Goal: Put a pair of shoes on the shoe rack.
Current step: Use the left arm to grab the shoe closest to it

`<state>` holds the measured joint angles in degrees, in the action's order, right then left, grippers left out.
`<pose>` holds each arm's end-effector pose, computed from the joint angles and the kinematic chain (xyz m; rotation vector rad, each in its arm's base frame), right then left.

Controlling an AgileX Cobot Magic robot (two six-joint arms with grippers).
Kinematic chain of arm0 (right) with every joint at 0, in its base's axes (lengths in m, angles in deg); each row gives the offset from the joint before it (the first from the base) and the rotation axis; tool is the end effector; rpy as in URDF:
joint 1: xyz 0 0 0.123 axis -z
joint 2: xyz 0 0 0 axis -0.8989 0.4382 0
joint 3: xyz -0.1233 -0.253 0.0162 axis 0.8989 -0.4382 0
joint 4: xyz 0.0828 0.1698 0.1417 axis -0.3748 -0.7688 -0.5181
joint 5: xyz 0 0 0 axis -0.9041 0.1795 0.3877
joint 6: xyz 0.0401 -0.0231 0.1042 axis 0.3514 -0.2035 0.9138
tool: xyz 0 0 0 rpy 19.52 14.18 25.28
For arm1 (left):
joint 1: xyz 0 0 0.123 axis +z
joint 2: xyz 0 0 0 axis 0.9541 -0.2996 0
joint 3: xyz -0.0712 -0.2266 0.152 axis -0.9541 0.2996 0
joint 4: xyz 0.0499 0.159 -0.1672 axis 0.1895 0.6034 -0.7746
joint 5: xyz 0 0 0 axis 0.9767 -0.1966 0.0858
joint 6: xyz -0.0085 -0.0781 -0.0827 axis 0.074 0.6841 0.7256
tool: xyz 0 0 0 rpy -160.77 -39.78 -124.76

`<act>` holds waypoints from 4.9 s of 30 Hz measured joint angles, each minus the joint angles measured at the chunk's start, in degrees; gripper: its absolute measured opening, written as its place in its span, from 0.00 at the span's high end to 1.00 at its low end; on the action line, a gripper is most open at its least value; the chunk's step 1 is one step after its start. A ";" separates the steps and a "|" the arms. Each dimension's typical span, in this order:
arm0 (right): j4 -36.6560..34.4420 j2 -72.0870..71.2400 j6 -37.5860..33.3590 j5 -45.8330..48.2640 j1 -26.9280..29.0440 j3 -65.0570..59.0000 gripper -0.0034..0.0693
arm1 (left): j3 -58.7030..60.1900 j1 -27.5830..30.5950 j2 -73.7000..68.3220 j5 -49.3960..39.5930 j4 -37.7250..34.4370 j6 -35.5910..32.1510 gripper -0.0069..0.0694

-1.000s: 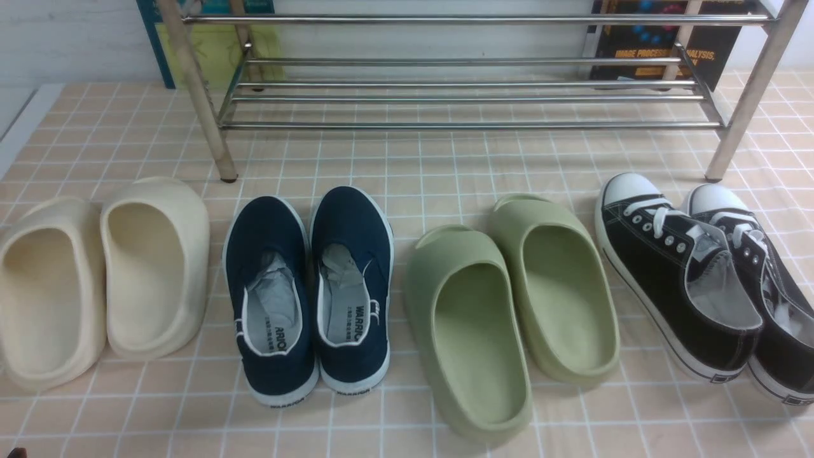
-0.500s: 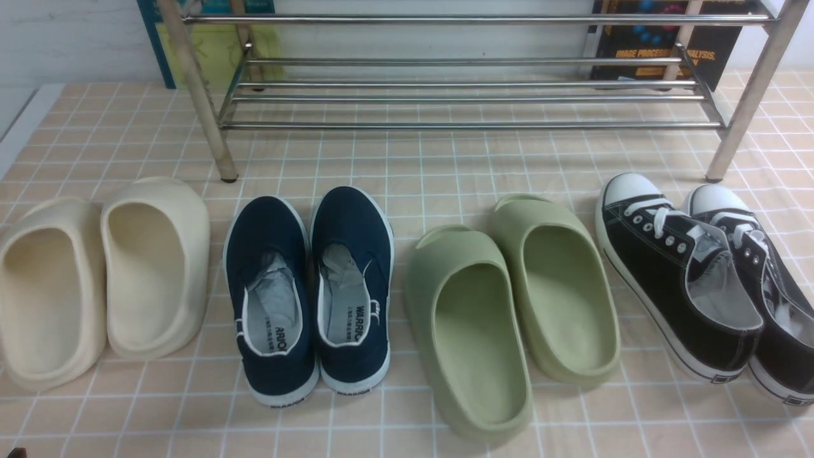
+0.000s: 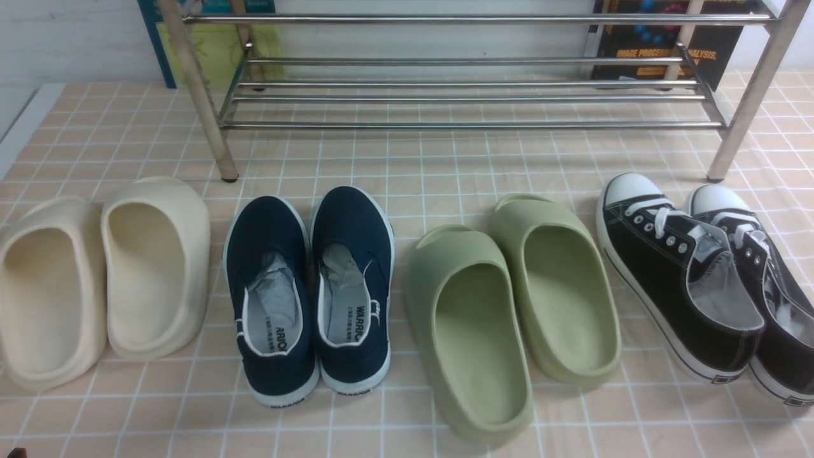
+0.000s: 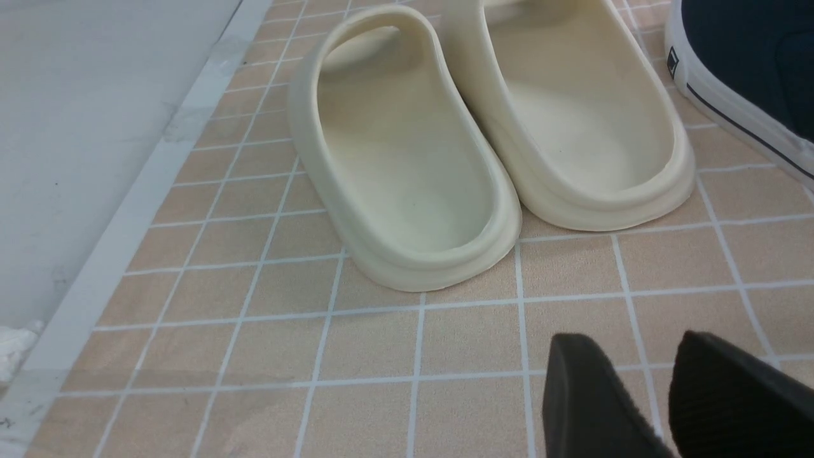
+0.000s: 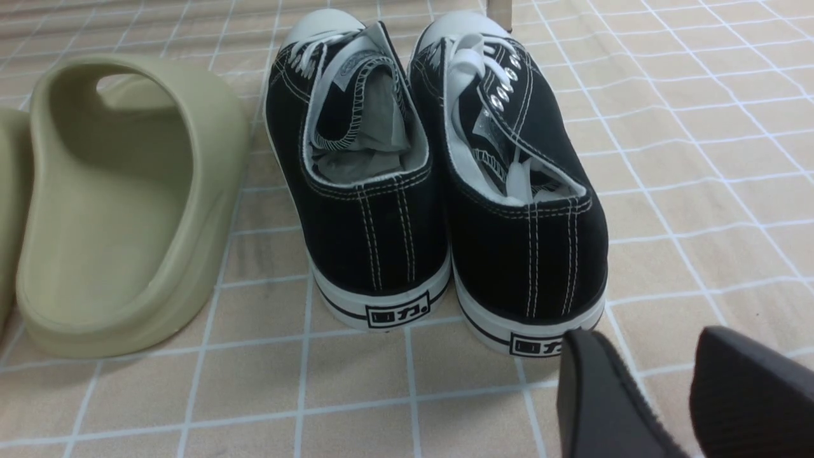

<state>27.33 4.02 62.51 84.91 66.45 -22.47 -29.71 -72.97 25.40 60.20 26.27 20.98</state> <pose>0.0617 -0.0030 0.1683 0.1672 1.8580 0.0618 0.0613 0.0133 0.1669 0.0971 1.8633 0.2345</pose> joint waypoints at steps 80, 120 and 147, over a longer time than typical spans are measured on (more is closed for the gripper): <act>0.00 0.00 0.00 0.00 0.00 0.00 0.63 | 0.31 0.00 0.00 33.44 -7.67 45.78 0.60; 0.00 0.00 0.00 0.00 0.00 0.00 0.63 | -54.08 -5.37 -55.76 -46.28 -20.11 -2.39 0.90; 0.00 0.00 0.00 0.00 0.00 0.00 0.63 | -54.08 -20.04 -88.66 -13.40 -9.91 19.52 0.27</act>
<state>27.33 4.02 62.51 84.91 66.45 -22.47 -83.79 -93.01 -63.26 46.80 16.36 40.50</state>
